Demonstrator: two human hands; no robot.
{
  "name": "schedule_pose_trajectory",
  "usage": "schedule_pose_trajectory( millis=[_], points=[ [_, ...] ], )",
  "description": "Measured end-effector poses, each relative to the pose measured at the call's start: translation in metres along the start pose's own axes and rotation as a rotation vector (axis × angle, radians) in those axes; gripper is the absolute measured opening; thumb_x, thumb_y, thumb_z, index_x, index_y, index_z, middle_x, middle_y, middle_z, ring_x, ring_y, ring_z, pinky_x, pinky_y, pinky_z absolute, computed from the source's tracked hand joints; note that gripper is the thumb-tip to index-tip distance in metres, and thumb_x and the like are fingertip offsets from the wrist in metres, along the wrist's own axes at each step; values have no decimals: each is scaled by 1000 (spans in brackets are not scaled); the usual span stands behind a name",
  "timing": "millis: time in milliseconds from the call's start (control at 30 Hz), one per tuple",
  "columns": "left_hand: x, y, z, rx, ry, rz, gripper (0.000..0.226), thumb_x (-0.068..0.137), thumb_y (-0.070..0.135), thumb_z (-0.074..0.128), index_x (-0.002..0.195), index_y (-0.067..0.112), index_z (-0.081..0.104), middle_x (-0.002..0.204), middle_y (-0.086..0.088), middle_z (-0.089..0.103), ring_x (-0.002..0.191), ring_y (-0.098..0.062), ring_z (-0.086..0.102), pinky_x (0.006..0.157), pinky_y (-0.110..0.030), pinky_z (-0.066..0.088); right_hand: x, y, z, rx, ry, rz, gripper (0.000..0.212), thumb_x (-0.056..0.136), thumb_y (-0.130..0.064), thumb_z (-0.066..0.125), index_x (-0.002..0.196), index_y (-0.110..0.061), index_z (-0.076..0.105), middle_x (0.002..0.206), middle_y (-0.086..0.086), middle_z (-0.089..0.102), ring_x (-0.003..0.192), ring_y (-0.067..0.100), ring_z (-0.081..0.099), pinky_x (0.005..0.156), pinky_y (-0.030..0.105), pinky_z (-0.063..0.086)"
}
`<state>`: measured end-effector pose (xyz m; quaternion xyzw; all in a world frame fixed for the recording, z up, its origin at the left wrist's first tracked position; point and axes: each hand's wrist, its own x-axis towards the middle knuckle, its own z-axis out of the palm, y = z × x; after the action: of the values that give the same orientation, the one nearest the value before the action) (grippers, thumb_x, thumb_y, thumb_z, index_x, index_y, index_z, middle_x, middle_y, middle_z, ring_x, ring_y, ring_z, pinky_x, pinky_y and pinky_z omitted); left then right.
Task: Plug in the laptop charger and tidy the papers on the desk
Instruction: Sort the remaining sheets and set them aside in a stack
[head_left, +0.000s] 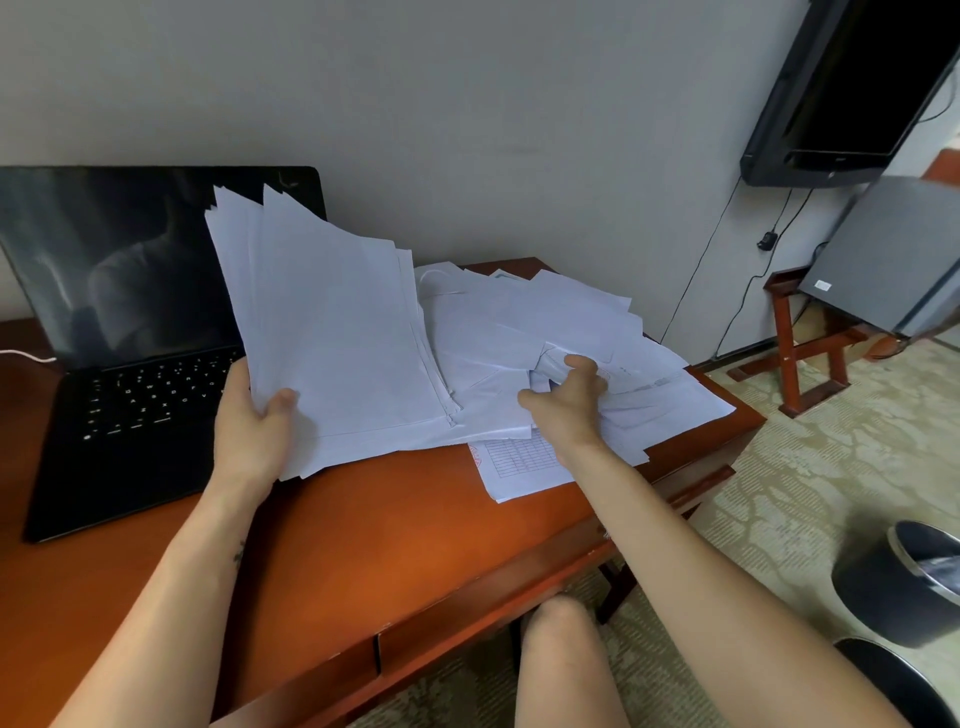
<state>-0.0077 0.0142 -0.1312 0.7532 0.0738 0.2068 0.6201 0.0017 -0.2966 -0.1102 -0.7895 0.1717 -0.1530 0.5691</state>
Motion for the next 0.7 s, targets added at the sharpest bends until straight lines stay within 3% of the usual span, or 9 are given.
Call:
schedule_pose_trajectory(
  millis=[100, 233, 333, 433, 500, 600, 700],
  points=[
    [1, -1, 1, -1, -2, -2, 48, 102, 9, 57, 148, 22, 47, 134, 5, 59, 124, -19, 56, 104, -37, 45, -18, 8, 9, -10, 144, -137, 59, 80, 0, 74, 121, -18, 34, 126, 4, 27, 95, 15, 51, 60, 0, 40],
    [0, 0, 1, -2, -7, 2, 47, 102, 9, 57, 146, 21, 48, 132, 5, 59, 121, -18, 57, 103, -37, 46, -42, 19, 22, 178, 242, -101, 52, 78, -1, 76, 112, -12, 38, 119, 3, 39, 99, 16, 50, 77, 2, 40],
    [0, -1, 1, -12, -11, 4, 45, 102, 10, 58, 144, 22, 49, 132, 4, 60, 122, -19, 58, 104, -39, 47, -54, 22, 30, 396, 162, 53, 46, 81, -4, 74, 119, -13, 49, 113, 3, 64, 94, 9, 68, 80, 22, 55],
    [-2, 0, 1, -44, -13, 10, 46, 102, 10, 58, 146, 23, 48, 134, 6, 59, 123, -17, 57, 103, -35, 46, -53, 14, 23, 559, -61, 224, 30, 90, -6, 68, 119, -14, 64, 110, 4, 75, 86, 18, 76, 65, 22, 59],
    [-4, 2, 3, -71, -2, 4, 47, 103, 9, 57, 147, 23, 47, 135, 6, 58, 123, -15, 56, 102, -33, 45, -50, 6, 14, 576, -187, 318, 22, 94, -9, 66, 116, -13, 67, 110, 5, 76, 85, 24, 77, 62, 20, 58],
    [-5, 5, 3, -111, 30, 7, 47, 103, 9, 56, 147, 23, 48, 136, 6, 60, 123, -15, 57, 105, -33, 45, -44, 2, 10, 562, -189, 322, 23, 93, -6, 70, 116, -10, 68, 114, 10, 74, 94, 27, 75, 68, 26, 61],
    [-5, 6, 2, -136, 69, 20, 47, 103, 8, 56, 147, 21, 48, 137, 6, 60, 124, -13, 57, 107, -32, 45, -44, -2, 8, 515, -200, 232, 24, 93, -10, 72, 115, -17, 69, 112, 4, 74, 103, 23, 72, 69, 23, 59]
  ],
)
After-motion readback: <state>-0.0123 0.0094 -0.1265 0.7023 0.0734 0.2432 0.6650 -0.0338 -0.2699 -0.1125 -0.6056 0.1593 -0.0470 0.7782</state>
